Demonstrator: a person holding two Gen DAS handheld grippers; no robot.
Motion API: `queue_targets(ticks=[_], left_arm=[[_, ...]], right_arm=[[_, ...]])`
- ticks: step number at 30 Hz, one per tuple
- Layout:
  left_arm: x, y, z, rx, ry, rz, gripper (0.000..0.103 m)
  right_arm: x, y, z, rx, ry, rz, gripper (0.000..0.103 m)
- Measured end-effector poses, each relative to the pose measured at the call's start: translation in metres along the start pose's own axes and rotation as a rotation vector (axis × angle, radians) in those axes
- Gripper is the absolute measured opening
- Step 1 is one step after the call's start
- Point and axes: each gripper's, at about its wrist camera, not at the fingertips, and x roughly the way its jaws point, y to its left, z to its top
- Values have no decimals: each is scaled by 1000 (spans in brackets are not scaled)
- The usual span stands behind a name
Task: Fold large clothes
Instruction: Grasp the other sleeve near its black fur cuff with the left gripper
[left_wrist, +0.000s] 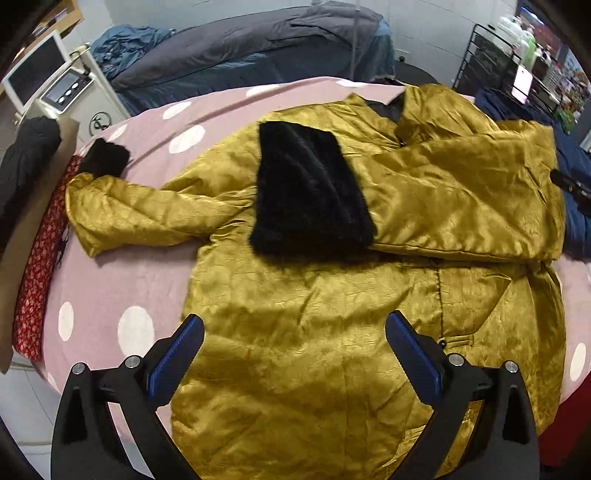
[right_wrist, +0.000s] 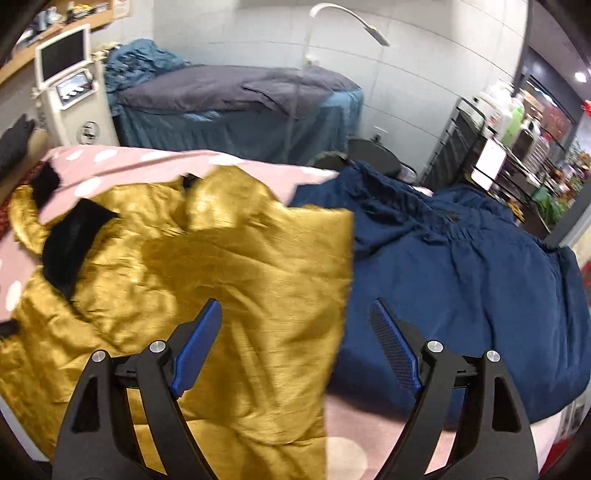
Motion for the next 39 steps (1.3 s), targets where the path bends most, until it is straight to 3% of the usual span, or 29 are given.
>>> queue_targets(ticks=[2,7,9,10,11,14,17,19,21,23,25,32,35,39], left_arm=[[-2,11,-3,-24,10,7,97],[-1,35,-13,-38,33,20,97],[2,44,-14,-40,47,16,97],[5,48,-14,-39,50,9,97],[8,51,-12,-33,51,2,97],[11,55,-3,3,51,-14,97],[14,61,10,48,30,-22,97],[21,68,17,52,32,-25,97],[25,76,20,43,33,-37,97],[29,84,21,37,30,-34,97],[32,92,20,27,27,-32,97],[43,128,9,-82,48,-12,97],[43,147,13,-120,39,29,97],[34,187,45,-151,-19,86,97]], right_arm=[[15,-13,-1,40,40,-20,82],[53,-38,-1,196,136,96,82],[58,-43,-1,263,147,173,64],[58,-42,0,268,152,204,39],[56,-39,3,256,168,204,25],[45,-39,7,265,159,180,12],[44,-45,7,306,177,95,12],[50,-48,5,345,202,87,12],[53,-46,5,378,222,71,19],[48,-42,6,418,237,28,43],[39,-39,5,444,241,-25,51],[-10,-15,-7,497,206,-141,62],[-26,2,-8,475,185,-146,65],[-36,30,-13,433,197,-104,65]])
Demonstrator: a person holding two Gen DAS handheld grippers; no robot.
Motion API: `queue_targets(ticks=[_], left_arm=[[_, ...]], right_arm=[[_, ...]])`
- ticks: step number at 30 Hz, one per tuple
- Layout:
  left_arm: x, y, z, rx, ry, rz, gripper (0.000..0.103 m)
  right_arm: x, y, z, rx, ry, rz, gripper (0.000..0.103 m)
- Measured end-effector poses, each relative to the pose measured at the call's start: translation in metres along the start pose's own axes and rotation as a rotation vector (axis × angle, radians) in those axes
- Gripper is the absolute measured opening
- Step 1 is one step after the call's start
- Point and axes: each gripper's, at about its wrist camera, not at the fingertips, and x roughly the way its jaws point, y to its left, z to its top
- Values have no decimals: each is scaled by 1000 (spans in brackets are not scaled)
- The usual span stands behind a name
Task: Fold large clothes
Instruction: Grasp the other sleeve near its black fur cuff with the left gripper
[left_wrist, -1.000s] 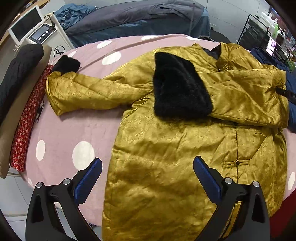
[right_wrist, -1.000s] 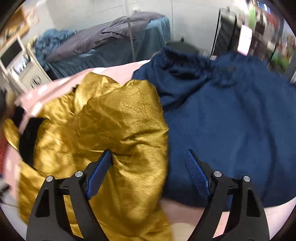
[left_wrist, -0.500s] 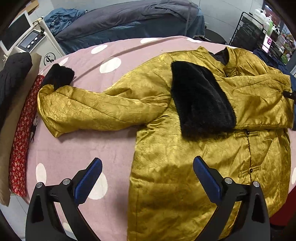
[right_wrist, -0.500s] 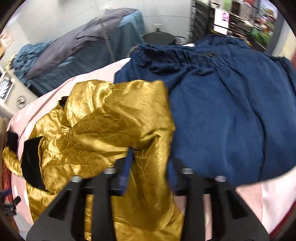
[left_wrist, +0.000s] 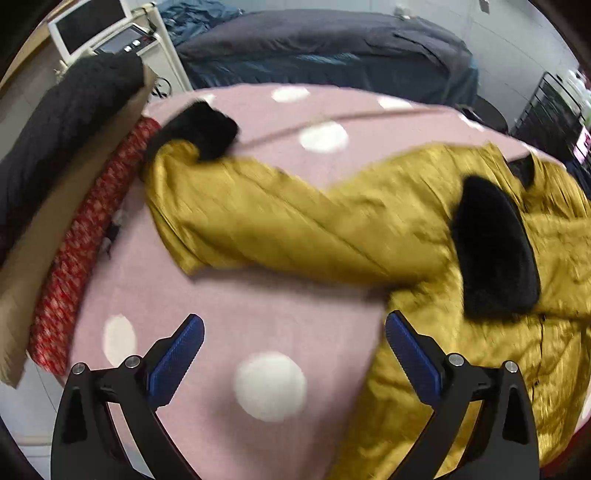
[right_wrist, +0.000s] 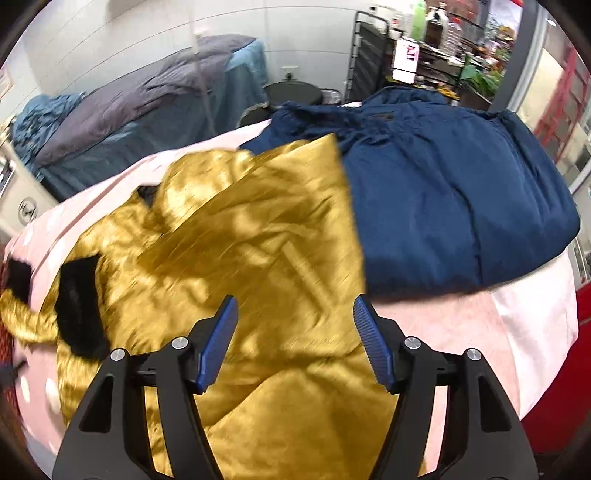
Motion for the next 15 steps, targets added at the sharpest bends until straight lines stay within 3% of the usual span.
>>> queue_targets(ticks=[3,5,7,11,15], left_arm=[[4,25,45,30,-38,80,97],[22,38,79,61,-3,130,97],[42,48,99,73,26,133,97],[97,67,131,88,180,157,97],[142,72,137,112,312,205,97]], right_arm=[[-5,20,-16,-51,22,36,65],[-7,34,-26,-102,34,48,65],[-10,46,-33,-134,45,60,65],[-20,61,-44,-138,56,102,65],[-26,63,-54,-113,74,119,65]])
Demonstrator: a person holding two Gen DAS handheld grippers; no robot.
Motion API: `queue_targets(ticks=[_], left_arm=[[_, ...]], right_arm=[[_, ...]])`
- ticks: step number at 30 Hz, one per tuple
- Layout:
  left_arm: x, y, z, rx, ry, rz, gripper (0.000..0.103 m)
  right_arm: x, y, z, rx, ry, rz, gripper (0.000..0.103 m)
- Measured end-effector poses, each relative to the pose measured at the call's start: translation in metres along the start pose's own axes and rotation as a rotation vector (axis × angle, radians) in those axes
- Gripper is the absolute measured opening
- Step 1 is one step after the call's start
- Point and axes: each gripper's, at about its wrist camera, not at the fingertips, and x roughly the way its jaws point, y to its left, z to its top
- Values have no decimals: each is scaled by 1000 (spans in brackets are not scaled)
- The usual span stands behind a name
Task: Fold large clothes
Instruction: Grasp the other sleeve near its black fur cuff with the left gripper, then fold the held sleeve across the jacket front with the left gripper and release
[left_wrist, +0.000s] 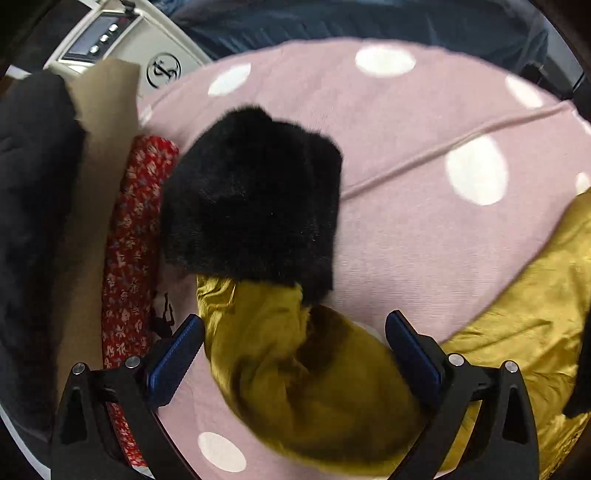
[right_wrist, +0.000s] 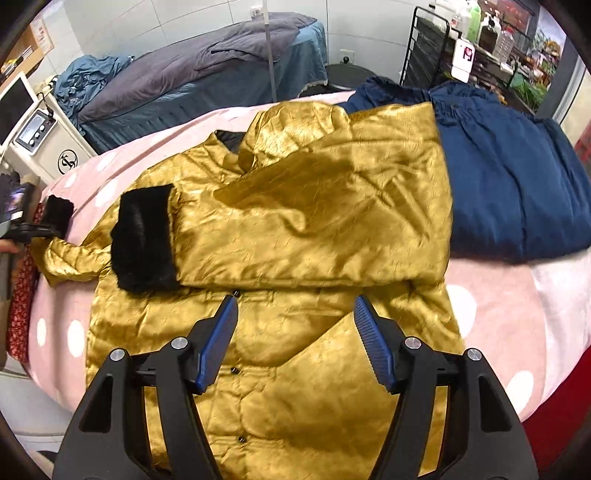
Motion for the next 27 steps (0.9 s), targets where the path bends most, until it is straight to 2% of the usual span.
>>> queue_targets(ticks=[3,5,6,8,11,15,19,24,27], left_arm=[[22,-1,3,3,55,21,84],[28,-3,-1,0,66,37,65],[27,-5,-3,4,54,45,59],[21,-8,-9,20,13,53,40],[8,-12,-20,35,-40,56,23],[-23,-5,-32,-17,-114,-9,18],[-73,-12,-40,-12,-241,-89,15],[-150,-63,-52,58,-394,-235,12],[-195,-108,-60,123,-476,-355,12]], right_arm=[[0,-2,-9,17,20,-17,65],[-1,-4,-14,32,28,-21,65],[-1,-6,-16,43,30,-22,65],[-1,-9,-18,57,31,-22,65],[1,-13,-19,83,31,-22,65],[4,-16,-14,109,31,10,65],[6,-19,-9,128,25,40,65],[10,-29,-8,171,32,66,65],[10,-37,-10,196,30,75,65]])
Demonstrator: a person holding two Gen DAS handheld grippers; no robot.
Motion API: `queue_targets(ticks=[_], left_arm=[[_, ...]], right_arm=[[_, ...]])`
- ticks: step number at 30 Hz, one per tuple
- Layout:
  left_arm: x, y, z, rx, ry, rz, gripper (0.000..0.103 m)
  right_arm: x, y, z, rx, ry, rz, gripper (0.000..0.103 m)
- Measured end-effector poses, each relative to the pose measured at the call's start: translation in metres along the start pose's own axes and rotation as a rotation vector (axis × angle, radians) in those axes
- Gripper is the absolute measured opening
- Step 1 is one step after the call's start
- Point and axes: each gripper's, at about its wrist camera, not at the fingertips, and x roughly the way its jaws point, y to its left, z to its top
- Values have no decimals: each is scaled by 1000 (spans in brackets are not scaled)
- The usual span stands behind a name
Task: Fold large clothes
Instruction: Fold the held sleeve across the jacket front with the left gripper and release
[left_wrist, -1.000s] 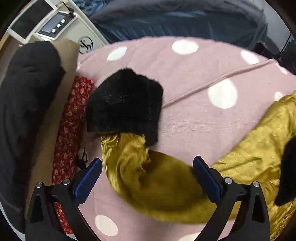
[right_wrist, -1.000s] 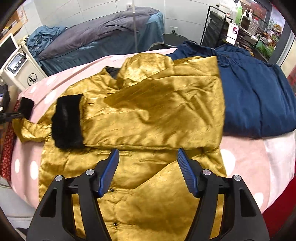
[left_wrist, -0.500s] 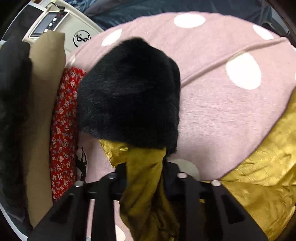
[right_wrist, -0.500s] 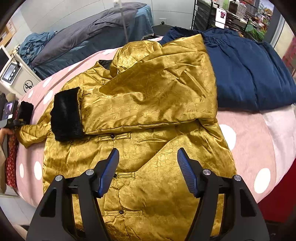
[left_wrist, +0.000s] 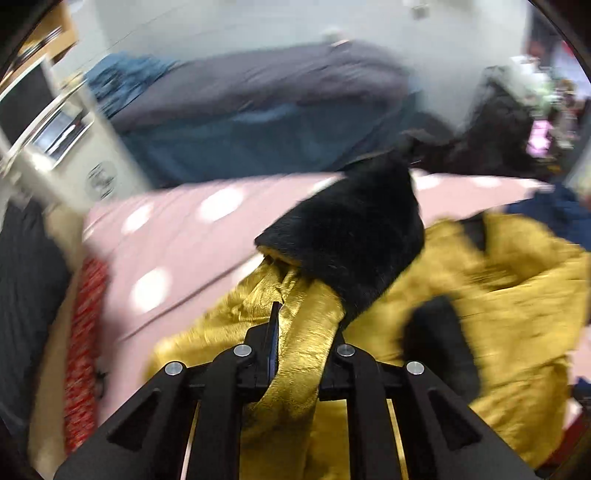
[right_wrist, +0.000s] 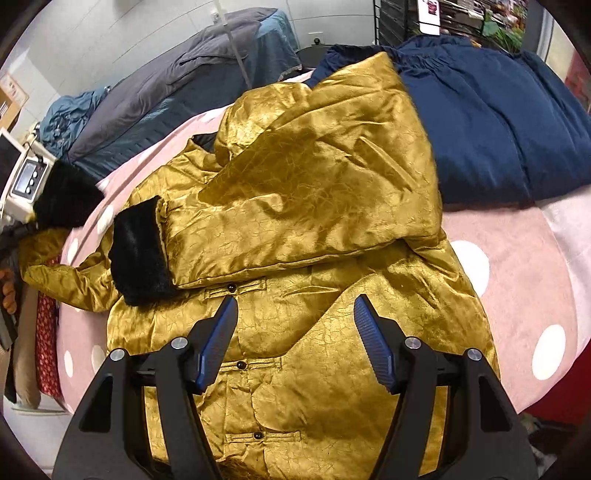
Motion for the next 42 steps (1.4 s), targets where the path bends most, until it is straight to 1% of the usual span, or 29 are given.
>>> queue_targets(ticks=[1,2,3,5,6,9,11,12,14,17,18,19,20,21,22,23,24,26,27,28,29,31,33,35,38,40,42], left_arm=[[-10,-25,6,9,-29,-68,12],[-15,-41,7,15,-43,-106,12],[-22,-66,10,33,-67,-158,12],[-31,-106,12,60,-103,-222,12],[-32,-122,10,66,-107,-252,12],[-21,-167,-2,84,-71,-326,12],[-11,-192,-14,117,-38,-346,12],[-3,-209,-22,147,-7,-348,12],[10,-229,-35,187,44,-343,12],[29,-245,-59,225,110,-322,14],[33,-249,-64,234,129,-319,15],[37,-252,-70,248,149,-314,18],[39,-243,-68,259,163,-309,24],[44,-245,-70,282,188,-290,29],[46,-249,-74,305,206,-268,40],[45,-253,-76,321,211,-253,50],[44,-253,-80,340,203,-235,53],[43,-254,-84,363,195,-223,63],[41,-253,-85,378,197,-218,65],[38,-252,-87,388,194,-217,68],[35,-251,-89,392,189,-219,74],[24,-246,-90,381,176,-273,88],[12,-241,-91,369,154,-309,90],[2,-237,-95,376,133,-323,92],[-8,-226,-103,390,95,-291,93],[-8,-211,-110,365,98,-255,93],[-5,-194,-116,329,117,-233,93]], right_arm=[[0,-3,0,7,0,1,65],[-1,-6,-1,14,-2,0,65],[-1,-8,-1,20,-5,0,65],[-3,-14,-2,35,-10,0,65],[-3,-17,-2,41,-12,-2,65],[-5,-28,-5,70,-17,-5,65],[-5,-35,-6,82,-17,-9,65],[-4,-38,-8,91,-12,-12,65],[-2,-45,-11,108,3,-14,65],[1,-48,-13,119,19,-14,65],[1,-49,-13,119,22,-14,65],[2,-49,-13,117,25,-15,65],[3,-48,-12,114,28,-15,65],[3,-49,-12,114,31,-15,65],[4,-49,-11,115,34,-13,65],[5,-49,-10,116,37,-10,65],[5,-49,-8,119,36,-6,65],[6,-48,-5,122,33,-1,65],[7,-48,-3,122,33,4,65],[8,-49,-1,122,32,6,65],[8,-49,2,121,26,12,65],[7,-48,8,115,15,27,65],[5,-44,18,93,-4,43,65],[2,-38,30,65,-27,59,65],[3,-21,56,8,-45,89,65],[9,-9,69,-34,-37,111,65],[21,8,83,-92,-22,119,65]])
